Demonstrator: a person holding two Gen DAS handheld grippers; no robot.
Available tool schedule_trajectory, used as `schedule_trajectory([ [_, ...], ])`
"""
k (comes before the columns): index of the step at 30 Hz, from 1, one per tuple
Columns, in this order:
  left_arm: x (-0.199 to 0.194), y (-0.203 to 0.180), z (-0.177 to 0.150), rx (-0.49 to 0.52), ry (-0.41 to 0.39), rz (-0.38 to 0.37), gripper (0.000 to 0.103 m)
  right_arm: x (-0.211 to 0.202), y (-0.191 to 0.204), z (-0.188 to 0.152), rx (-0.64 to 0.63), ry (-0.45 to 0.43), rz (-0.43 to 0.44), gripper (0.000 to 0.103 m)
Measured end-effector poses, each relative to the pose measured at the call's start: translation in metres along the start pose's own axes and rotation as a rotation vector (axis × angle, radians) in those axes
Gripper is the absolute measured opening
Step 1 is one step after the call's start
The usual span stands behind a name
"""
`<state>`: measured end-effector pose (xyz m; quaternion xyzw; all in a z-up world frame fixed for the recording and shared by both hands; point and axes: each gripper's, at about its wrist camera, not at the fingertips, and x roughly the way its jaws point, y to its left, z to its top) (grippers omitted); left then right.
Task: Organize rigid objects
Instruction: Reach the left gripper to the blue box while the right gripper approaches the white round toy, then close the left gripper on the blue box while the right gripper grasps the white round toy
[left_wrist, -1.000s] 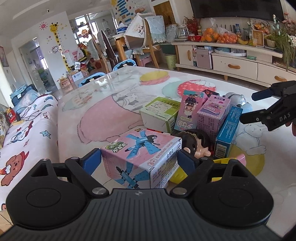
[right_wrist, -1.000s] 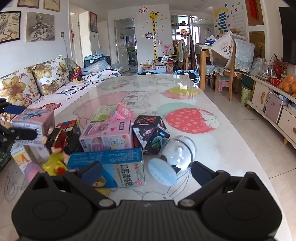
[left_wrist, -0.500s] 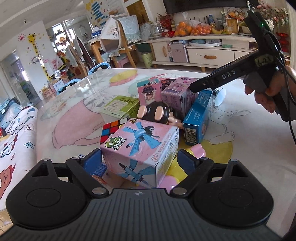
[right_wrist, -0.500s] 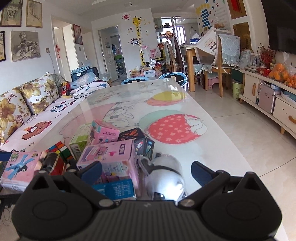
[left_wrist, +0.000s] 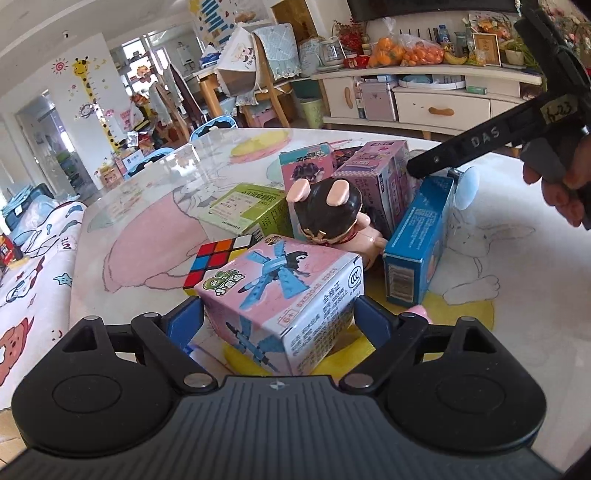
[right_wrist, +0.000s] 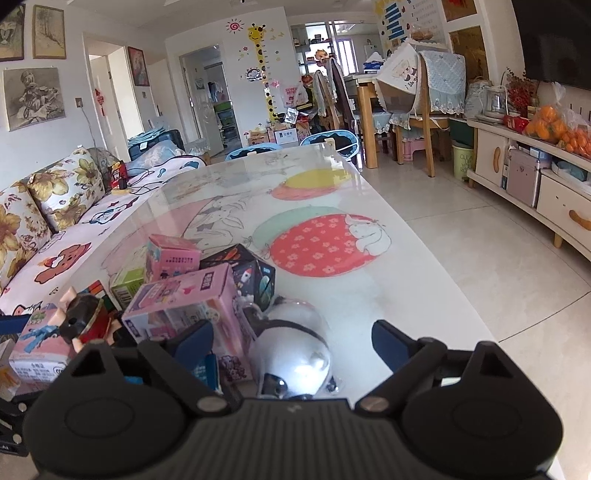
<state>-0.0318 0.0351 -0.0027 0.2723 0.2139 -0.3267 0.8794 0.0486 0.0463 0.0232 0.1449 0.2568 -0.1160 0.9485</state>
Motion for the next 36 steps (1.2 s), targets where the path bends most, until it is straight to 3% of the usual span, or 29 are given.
schedule_trajectory([
  [5,0.003,0.004,-0.001,-0.097,0.014,0.007,0.103,0.007,-0.005,0.0,0.007,0.014,0.01,0.084],
  [8,0.005,0.004,0.001,-0.121,0.013,0.019,0.103,0.012,-0.01,-0.001,0.029,0.054,0.024,0.067],
  [12,0.01,0.008,0.003,-0.141,0.019,0.044,0.103,0.009,-0.012,-0.002,0.038,0.059,0.056,0.056],
  [18,0.011,0.015,0.003,-0.201,0.016,0.099,0.1,0.004,-0.011,-0.004,0.029,0.054,0.043,0.054],
  [20,0.01,0.019,0.002,-0.224,0.012,0.116,0.093,0.001,-0.01,-0.005,0.017,0.052,0.043,0.054],
  [25,0.001,0.032,-0.006,-0.281,0.025,0.145,0.059,-0.008,-0.009,-0.006,0.001,0.037,0.043,0.054],
  [28,-0.008,0.037,-0.014,-0.301,0.041,0.157,0.06,-0.013,-0.009,-0.008,-0.002,0.033,0.052,0.054],
  [31,-0.028,0.038,-0.021,-0.305,0.003,0.153,0.06,-0.02,-0.008,-0.009,-0.017,0.021,0.051,0.054],
  [36,-0.047,0.028,-0.02,-0.232,-0.053,0.059,0.068,-0.027,-0.016,-0.009,0.01,0.014,0.046,0.054],
])
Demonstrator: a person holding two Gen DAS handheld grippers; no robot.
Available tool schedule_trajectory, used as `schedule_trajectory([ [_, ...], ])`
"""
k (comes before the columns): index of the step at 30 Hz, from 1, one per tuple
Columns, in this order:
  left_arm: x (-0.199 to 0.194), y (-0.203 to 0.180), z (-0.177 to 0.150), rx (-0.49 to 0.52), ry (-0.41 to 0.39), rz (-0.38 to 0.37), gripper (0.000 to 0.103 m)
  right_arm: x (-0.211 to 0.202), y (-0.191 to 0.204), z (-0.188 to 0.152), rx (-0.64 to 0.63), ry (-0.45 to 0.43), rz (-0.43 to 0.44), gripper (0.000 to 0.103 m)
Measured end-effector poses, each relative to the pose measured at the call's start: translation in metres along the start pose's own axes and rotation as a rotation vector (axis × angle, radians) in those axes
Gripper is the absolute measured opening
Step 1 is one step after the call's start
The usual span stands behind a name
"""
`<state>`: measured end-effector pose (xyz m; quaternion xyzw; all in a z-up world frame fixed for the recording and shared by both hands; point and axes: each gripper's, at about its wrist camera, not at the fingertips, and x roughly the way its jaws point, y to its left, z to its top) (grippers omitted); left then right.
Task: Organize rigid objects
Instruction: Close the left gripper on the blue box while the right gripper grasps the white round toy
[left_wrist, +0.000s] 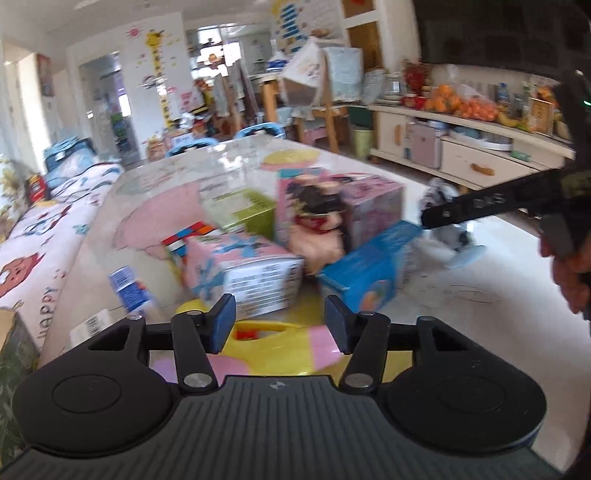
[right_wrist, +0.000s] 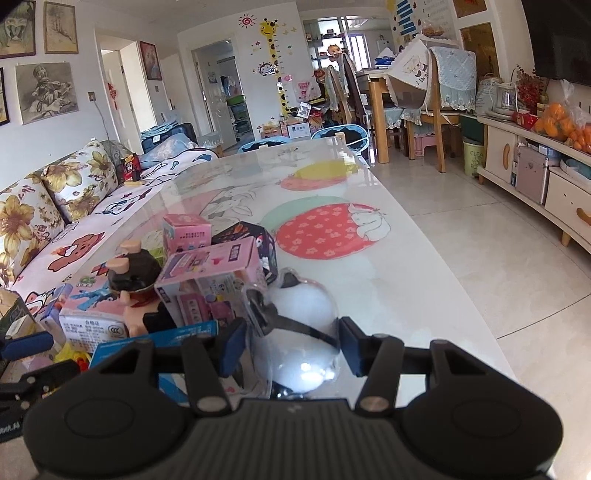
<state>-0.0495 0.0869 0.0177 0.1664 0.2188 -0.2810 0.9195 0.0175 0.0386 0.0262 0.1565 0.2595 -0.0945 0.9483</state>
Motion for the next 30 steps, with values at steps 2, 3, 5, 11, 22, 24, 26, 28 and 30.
schedule_trajectory([
  [2,0.006,-0.006,0.005,0.041,0.002,-0.034,0.07,-0.004,-0.004,0.0,0.017,-0.007,-0.001,0.053],
  [3,0.013,-0.007,0.006,0.066,0.009,-0.051,0.071,-0.006,-0.007,0.0,0.026,-0.012,0.0,0.053],
  [5,0.025,-0.01,0.008,0.1,0.028,-0.07,0.071,-0.01,-0.01,0.0,0.038,-0.022,0.003,0.053],
  [11,0.053,-0.004,0.009,0.165,0.082,-0.133,0.071,-0.011,-0.018,0.002,0.045,-0.018,0.024,0.053],
  [22,0.058,-0.016,0.004,0.256,0.058,-0.191,0.056,-0.015,-0.025,0.0,0.045,0.002,0.07,0.053],
  [24,0.066,-0.016,0.007,0.252,0.052,-0.185,0.056,-0.016,-0.026,0.0,0.047,0.005,0.076,0.053],
  [26,0.073,-0.02,0.012,0.249,0.049,-0.184,0.057,-0.016,-0.027,0.0,0.046,0.006,0.08,0.053],
  [28,0.08,-0.028,0.017,0.249,0.055,-0.186,0.057,-0.016,-0.027,0.0,0.044,0.008,0.082,0.053],
  [30,0.079,-0.033,0.018,0.25,0.048,-0.185,0.053,-0.016,-0.027,0.0,0.043,0.009,0.083,0.053],
])
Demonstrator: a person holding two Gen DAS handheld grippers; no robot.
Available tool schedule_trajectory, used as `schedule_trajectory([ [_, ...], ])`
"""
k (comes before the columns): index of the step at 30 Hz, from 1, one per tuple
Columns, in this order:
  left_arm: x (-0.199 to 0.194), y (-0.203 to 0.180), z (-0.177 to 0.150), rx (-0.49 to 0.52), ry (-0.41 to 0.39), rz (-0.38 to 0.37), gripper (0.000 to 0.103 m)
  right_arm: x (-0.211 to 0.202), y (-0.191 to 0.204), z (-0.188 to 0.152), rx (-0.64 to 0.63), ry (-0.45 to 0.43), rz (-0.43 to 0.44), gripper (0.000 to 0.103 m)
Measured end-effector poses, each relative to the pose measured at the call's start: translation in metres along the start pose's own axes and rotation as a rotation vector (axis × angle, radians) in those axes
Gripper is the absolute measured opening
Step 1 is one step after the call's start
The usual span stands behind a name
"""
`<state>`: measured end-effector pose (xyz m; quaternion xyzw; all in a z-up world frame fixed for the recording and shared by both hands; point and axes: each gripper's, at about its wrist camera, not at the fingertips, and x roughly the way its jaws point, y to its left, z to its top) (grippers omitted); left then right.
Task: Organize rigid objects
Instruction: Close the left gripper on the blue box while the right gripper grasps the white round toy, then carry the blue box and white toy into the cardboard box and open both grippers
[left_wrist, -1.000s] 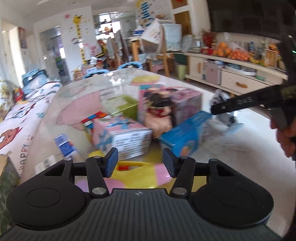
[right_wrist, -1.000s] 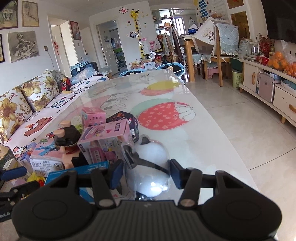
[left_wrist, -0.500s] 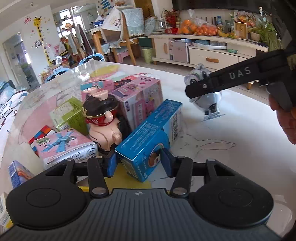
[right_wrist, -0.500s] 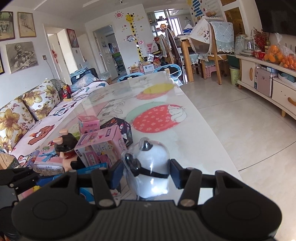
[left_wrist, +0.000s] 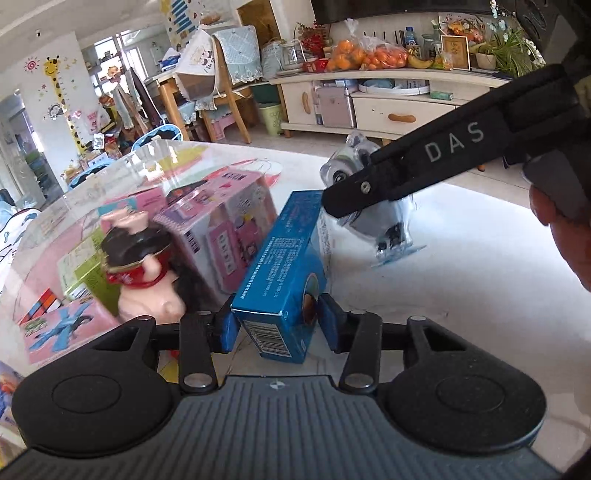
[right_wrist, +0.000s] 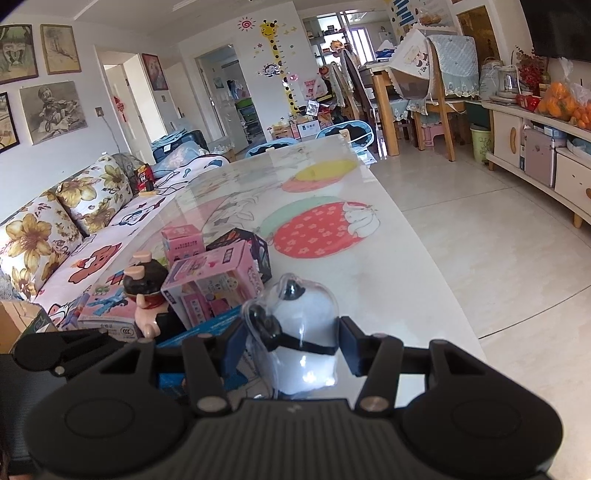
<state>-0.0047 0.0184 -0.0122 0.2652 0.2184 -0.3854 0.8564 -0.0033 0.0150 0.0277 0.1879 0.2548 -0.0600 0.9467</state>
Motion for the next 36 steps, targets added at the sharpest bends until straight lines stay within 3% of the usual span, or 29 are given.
schedule_trajectory([
  [2,-0.002,0.0,0.001,-0.011,-0.007,-0.001,0.046,0.0,0.0,0.0,-0.003,0.001,0.001,0.053],
  [3,-0.004,-0.001,0.0,-0.02,-0.01,-0.001,0.036,-0.001,0.0,0.0,-0.006,0.002,0.0,0.053],
  [6,-0.014,-0.009,-0.008,-0.021,-0.026,0.025,0.028,-0.001,0.001,0.0,-0.015,0.004,-0.003,0.053],
  [13,-0.029,0.001,-0.014,-0.136,-0.049,0.047,0.028,-0.003,0.006,-0.001,-0.025,0.012,-0.017,0.053],
  [25,-0.111,0.052,-0.05,-0.315,-0.065,0.2,0.028,-0.014,0.052,-0.003,-0.092,0.002,0.0,0.053],
  [36,-0.194,0.137,-0.091,-0.496,-0.127,0.394,0.028,-0.02,0.122,-0.003,-0.164,0.01,0.11,0.053],
])
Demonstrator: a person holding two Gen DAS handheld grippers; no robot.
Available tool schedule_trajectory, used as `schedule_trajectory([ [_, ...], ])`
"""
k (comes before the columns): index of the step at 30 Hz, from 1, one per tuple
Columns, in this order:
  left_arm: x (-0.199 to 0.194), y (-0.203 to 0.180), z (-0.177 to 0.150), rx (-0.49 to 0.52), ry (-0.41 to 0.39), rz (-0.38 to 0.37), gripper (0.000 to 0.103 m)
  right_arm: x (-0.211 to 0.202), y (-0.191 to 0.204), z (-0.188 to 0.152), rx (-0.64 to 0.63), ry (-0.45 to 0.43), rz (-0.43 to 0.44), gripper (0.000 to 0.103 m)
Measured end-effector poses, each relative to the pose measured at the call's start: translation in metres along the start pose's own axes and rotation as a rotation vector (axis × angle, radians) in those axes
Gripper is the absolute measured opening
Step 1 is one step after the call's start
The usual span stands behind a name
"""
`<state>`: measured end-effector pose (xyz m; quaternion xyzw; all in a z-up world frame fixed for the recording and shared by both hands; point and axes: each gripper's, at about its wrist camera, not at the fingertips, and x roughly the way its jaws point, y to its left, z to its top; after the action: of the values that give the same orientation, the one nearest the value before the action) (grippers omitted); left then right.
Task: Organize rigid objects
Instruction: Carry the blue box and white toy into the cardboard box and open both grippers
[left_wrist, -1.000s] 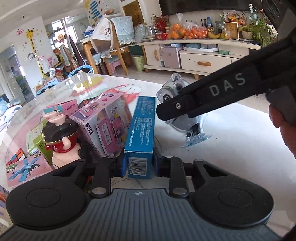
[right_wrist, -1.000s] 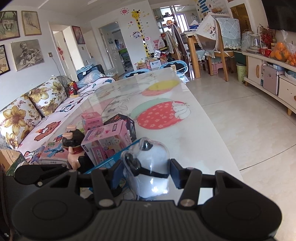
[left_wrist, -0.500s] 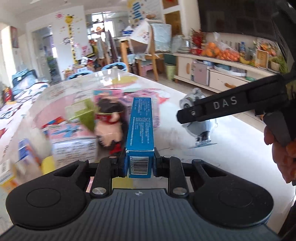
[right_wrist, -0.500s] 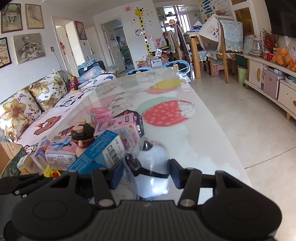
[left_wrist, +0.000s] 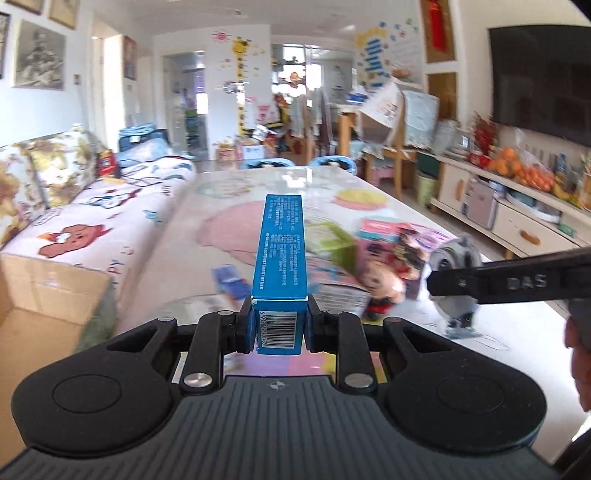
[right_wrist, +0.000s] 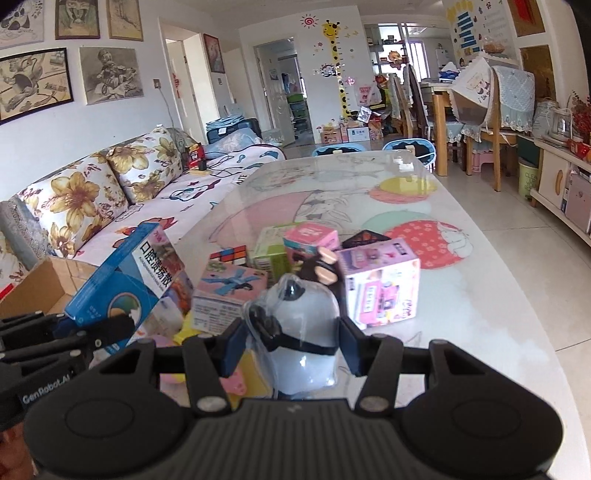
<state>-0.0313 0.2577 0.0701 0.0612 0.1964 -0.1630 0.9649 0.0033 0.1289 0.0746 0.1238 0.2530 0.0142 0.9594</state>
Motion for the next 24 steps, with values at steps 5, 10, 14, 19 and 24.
schedule_trajectory([
  [5,-0.012,0.063,0.002,-0.084,-0.003,0.113,0.028,0.005,0.043,0.012,-0.01,-0.011,0.099,0.053],
  [10,-0.024,0.133,0.006,-0.179,0.007,0.271,0.028,0.025,0.095,0.027,-0.016,-0.004,0.231,0.053],
  [14,-0.033,0.191,0.002,-0.274,0.046,0.356,0.028,0.044,0.14,0.033,-0.043,0.006,0.328,0.053],
  [19,-0.045,0.247,-0.003,-0.386,0.098,0.441,0.028,0.072,0.189,0.029,-0.061,0.05,0.427,0.053],
  [24,-0.059,0.291,-0.015,-0.465,0.15,0.455,0.028,0.091,0.221,0.023,-0.034,0.109,0.487,0.053],
])
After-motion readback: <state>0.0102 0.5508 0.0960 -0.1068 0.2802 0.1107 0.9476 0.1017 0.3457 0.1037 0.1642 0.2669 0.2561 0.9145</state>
